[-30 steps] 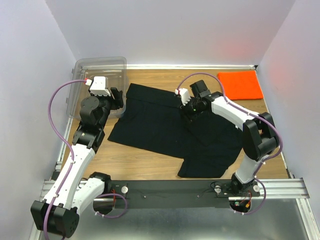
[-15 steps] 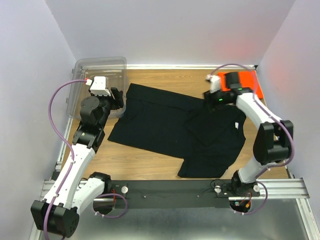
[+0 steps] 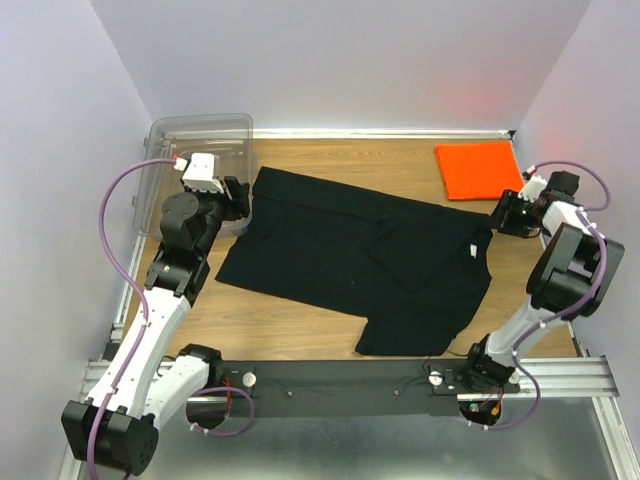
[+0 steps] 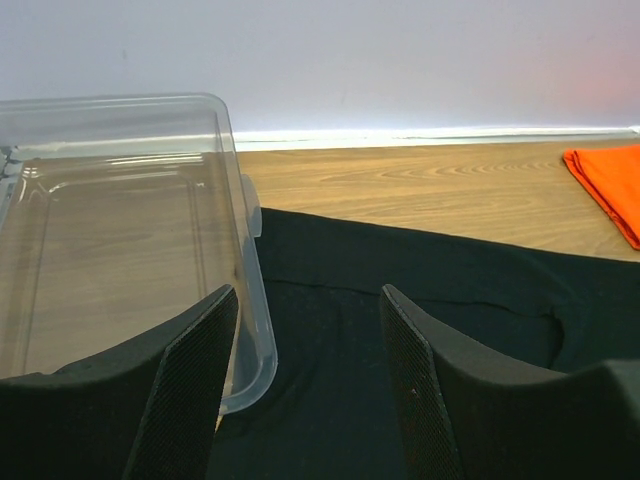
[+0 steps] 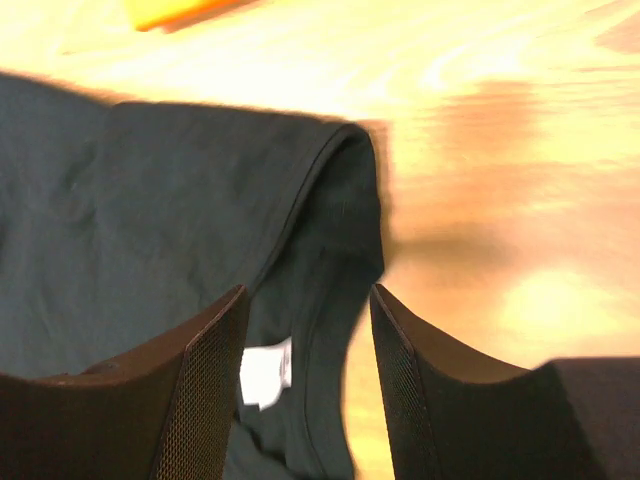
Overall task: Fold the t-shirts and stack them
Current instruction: Fold the tshirt
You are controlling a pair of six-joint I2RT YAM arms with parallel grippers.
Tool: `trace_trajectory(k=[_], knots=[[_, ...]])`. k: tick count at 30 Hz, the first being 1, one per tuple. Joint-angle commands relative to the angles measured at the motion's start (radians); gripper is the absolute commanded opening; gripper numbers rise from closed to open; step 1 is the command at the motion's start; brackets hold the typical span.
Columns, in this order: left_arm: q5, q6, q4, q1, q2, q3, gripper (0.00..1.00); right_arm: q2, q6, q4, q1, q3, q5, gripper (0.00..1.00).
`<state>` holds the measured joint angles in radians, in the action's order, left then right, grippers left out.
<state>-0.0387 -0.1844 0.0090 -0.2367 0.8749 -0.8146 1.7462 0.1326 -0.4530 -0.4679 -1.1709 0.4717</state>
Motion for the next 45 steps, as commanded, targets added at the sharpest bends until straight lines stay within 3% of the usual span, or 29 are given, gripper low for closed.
trace_trajectory(k=[1,14,18,21,28,36,38,45], knots=[[0.033,0.000,-0.003,0.005,-0.014,-0.001,0.67,0.114,-0.096,0.068,0.002,-0.050,0.094,0.59],[0.033,-0.001,-0.001,0.005,-0.008,0.000,0.67,0.280,-0.153,0.111,0.002,-0.151,0.042,0.56],[0.034,0.000,-0.003,0.005,-0.005,0.000,0.67,0.250,-0.142,0.117,-0.001,-0.150,-0.048,0.51],[0.033,0.000,-0.001,0.005,-0.005,0.000,0.67,0.240,-0.114,0.120,-0.008,-0.150,-0.125,0.39],[0.033,-0.001,-0.001,0.005,-0.001,0.002,0.67,0.262,-0.081,0.122,-0.034,-0.130,-0.211,0.28],[0.034,-0.001,-0.001,0.005,-0.001,0.002,0.67,0.214,-0.033,0.129,-0.058,-0.110,-0.242,0.28],[0.033,0.000,-0.001,0.005,0.001,0.002,0.67,0.197,-0.013,0.129,-0.060,-0.092,-0.229,0.30],[0.033,-0.001,-0.001,0.005,0.006,0.000,0.67,0.053,0.018,0.123,-0.060,-0.064,0.039,0.37]])
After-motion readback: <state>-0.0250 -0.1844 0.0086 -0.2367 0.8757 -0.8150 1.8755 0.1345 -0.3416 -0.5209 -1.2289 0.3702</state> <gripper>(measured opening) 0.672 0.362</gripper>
